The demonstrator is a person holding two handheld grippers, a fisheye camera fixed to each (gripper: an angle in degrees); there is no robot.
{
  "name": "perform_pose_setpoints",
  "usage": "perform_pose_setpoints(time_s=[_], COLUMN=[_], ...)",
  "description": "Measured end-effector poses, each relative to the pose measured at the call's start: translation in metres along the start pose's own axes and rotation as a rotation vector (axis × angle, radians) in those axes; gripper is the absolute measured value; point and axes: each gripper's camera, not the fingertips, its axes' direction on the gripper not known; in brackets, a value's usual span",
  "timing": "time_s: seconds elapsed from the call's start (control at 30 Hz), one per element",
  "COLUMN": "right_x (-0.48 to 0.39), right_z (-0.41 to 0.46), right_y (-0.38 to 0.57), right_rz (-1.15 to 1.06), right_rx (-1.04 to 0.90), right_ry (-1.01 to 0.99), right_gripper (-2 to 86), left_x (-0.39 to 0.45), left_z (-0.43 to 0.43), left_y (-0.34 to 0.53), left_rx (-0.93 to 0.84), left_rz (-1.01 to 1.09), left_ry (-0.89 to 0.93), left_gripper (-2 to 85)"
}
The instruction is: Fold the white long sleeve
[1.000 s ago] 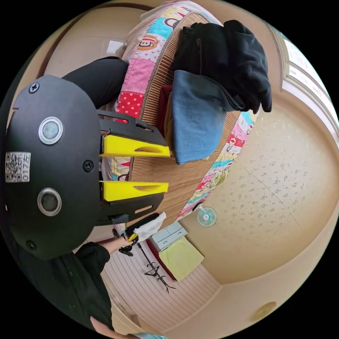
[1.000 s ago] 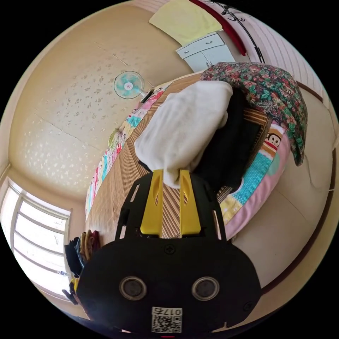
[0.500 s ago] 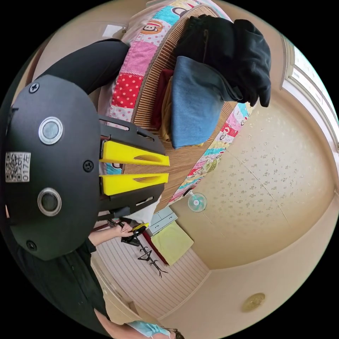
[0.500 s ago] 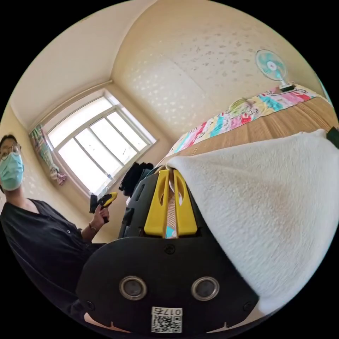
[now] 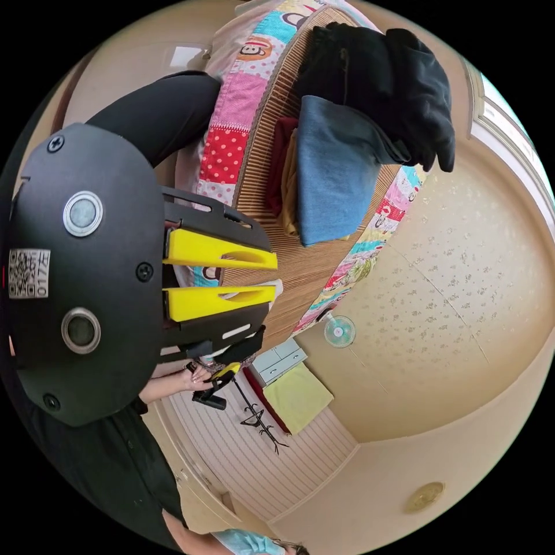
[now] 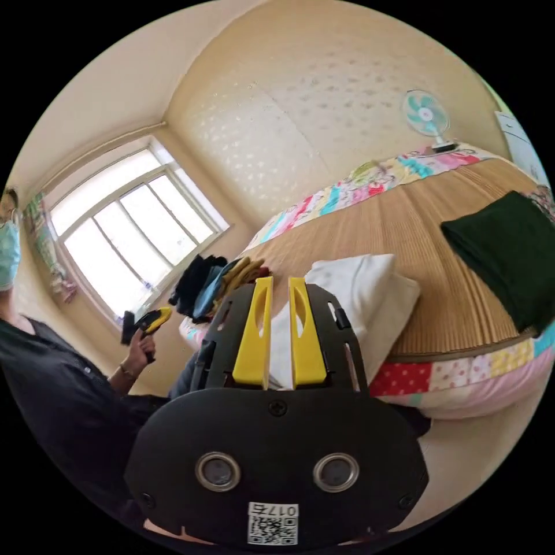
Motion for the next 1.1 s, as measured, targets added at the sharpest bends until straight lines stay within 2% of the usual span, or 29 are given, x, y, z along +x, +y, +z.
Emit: perform_pose_setpoints(time_s=[0.03, 0.1, 0.17, 0.27, 0.3, 0.37, 0.47, 0.57, 0.67, 0.77, 0.83, 0.87, 0.93, 1.03, 1.1], right_x=[0.019, 0.053, 0.097, 0.107, 0.1, 0.042, -0.017, -0.056, -0.078, -0.081, -0.084, -0.09, -0.106, -0.132, -0.139], right_z=[-0.012, -0.014, 0.008, 0.039, 0.04, 0.043, 0.058, 0.078, 0.104, 0.121, 0.123, 0.124, 0.127, 0.124, 0.123], right_y=[-0.007, -0.013, -0.009, 0.005, 0.006, 0.005, 0.017, 0.041, 0.072, 0.099, 0.111, 0.119, 0.133, 0.151, 0.154], right_rz=[0.083, 0.15, 0.245, 0.283, 0.258, 0.004, -0.17, -0.247, -0.291, -0.257, -0.255, -0.271, -0.344, -0.405, -0.373], right_rx=[0.026, -0.007, -0.126, -0.181, -0.171, -0.161, -0.179, -0.217, -0.315, -0.376, -0.404, -0.438, -0.52, -0.571, -0.552], right_ry=[0.136, 0.22, 0.149, 0.061, 0.053, -0.036, -0.183, -0.383, -0.404, -0.491, -0.536, -0.535, -0.487, -0.64, -0.691], right_gripper=[9.4, 10.9, 9.8, 5.7, 5.3, 3.8, 2.7, 2.1, 1.6, 1.3, 1.1, 0.9, 0.6, 0.5, 0.5], left_x=[-0.011, -0.024, -0.033, -0.044, -0.048, -0.054, -0.067, -0.085, -0.115, -0.184, -0.241, -0.252, -0.284, -0.305, -0.304], left_z=[0.001, 0.004, 0.009, 0.018, 0.019, 0.021, 0.034, 0.067, 0.106, 0.146, 0.159, 0.16, 0.16, 0.146, 0.134], left_y=[-0.001, -0.004, -0.01, -0.027, -0.035, -0.049, -0.072, -0.088, -0.101, -0.097, -0.081, -0.077, -0.063, -0.055, -0.061], left_rx=[-0.001, -0.005, -0.02, -0.069, -0.083, -0.102, -0.151, -0.244, -0.304, -0.345, -0.309, -0.3, -0.326, -0.387, -0.393], left_rz=[-0.027, -0.058, -0.071, -0.064, -0.057, -0.044, -0.026, -0.026, -0.072, -0.324, -0.532, -0.57, -0.65, -0.628, -0.543], left_ry=[0.014, 0.039, 0.059, 0.081, 0.088, 0.113, 0.187, 0.268, 0.419, 0.562, 0.732, 0.774, 0.888, 0.917, 1.01], left_gripper=[6.5, 7.6, 8.7, 9.9, 10.2, 10.6, 10.9, 13.4, 18.7, 22.9, 22.3, 21.7, 14.4, 5.4, 4.0])
